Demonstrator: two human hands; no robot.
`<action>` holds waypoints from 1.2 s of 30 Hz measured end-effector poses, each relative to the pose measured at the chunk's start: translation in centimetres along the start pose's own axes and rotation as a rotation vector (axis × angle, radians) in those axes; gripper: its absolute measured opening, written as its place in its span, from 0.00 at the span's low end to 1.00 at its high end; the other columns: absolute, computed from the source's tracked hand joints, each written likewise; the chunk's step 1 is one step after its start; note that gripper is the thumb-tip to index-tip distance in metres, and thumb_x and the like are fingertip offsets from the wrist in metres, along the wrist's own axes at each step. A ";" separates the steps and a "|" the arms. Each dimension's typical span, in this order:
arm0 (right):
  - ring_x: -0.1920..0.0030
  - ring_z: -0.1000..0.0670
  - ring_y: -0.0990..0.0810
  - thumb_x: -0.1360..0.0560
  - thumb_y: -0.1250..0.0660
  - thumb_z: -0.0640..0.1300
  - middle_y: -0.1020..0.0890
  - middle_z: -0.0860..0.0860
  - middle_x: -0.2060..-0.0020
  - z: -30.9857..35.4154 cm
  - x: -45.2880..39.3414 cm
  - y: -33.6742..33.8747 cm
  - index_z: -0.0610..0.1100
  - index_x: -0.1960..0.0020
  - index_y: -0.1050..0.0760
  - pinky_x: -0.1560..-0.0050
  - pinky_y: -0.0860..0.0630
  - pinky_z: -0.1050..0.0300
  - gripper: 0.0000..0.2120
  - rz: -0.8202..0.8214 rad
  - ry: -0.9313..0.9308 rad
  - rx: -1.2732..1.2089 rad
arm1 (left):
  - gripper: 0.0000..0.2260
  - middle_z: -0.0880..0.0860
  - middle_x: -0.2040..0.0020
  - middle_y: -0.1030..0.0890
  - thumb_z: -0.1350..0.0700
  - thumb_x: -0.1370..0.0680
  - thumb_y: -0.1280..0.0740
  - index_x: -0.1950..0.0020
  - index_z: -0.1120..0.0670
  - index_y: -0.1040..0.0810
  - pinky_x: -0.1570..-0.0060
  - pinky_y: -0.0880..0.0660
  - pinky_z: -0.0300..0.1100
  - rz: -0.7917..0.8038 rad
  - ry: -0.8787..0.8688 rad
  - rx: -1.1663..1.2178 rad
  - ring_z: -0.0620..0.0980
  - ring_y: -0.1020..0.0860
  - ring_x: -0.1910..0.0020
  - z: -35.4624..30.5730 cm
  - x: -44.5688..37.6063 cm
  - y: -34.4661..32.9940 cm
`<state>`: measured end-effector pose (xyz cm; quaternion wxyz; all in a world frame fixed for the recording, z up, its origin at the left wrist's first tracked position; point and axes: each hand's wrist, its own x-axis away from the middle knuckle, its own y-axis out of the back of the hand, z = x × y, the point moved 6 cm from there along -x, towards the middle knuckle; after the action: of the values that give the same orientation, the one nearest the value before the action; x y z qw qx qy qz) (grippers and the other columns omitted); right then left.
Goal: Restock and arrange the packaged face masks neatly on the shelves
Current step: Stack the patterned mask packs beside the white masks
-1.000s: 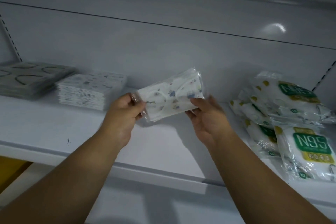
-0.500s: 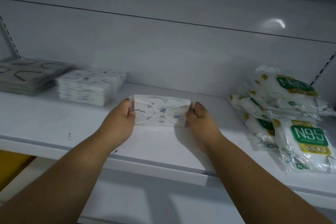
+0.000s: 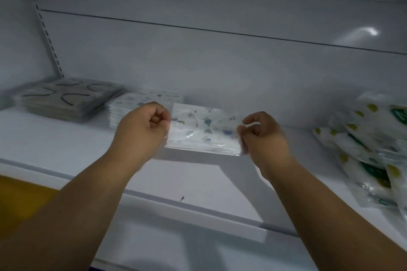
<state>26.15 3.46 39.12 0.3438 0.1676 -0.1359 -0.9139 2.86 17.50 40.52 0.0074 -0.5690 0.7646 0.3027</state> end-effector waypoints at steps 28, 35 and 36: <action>0.61 0.46 0.17 0.26 0.30 0.35 0.17 0.46 0.62 4.5 -15.2 -19.8 0.41 0.52 0.16 0.51 0.17 0.49 0.06 0.016 -0.244 0.245 | 0.12 0.52 0.39 0.18 0.61 0.25 0.27 0.42 0.52 0.14 0.42 0.31 0.36 0.512 -0.143 -0.614 0.53 0.21 0.40 11.4 -25.7 2.3; 0.57 0.49 0.21 0.25 0.31 0.37 0.18 0.45 0.55 4.2 -16.0 -20.9 0.42 0.46 0.17 0.51 0.20 0.53 0.09 0.124 -0.265 0.361 | 0.09 0.54 0.41 0.17 0.58 0.23 0.28 0.44 0.53 0.14 0.42 0.27 0.39 0.541 -0.104 -0.627 0.55 0.19 0.43 13.7 -26.2 1.8; 0.56 0.49 0.21 0.25 0.32 0.37 0.17 0.45 0.53 4.2 -16.1 -21.1 0.42 0.45 0.17 0.49 0.20 0.52 0.10 0.131 -0.258 0.395 | 0.10 0.55 0.42 0.17 0.57 0.24 0.28 0.44 0.54 0.14 0.41 0.26 0.40 0.537 -0.103 -0.635 0.56 0.19 0.44 13.9 -26.2 1.7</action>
<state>23.55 30.17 38.70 0.3430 0.1042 -0.3652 -0.8592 5.98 47.06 39.24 -0.2095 -0.3074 0.7530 0.5427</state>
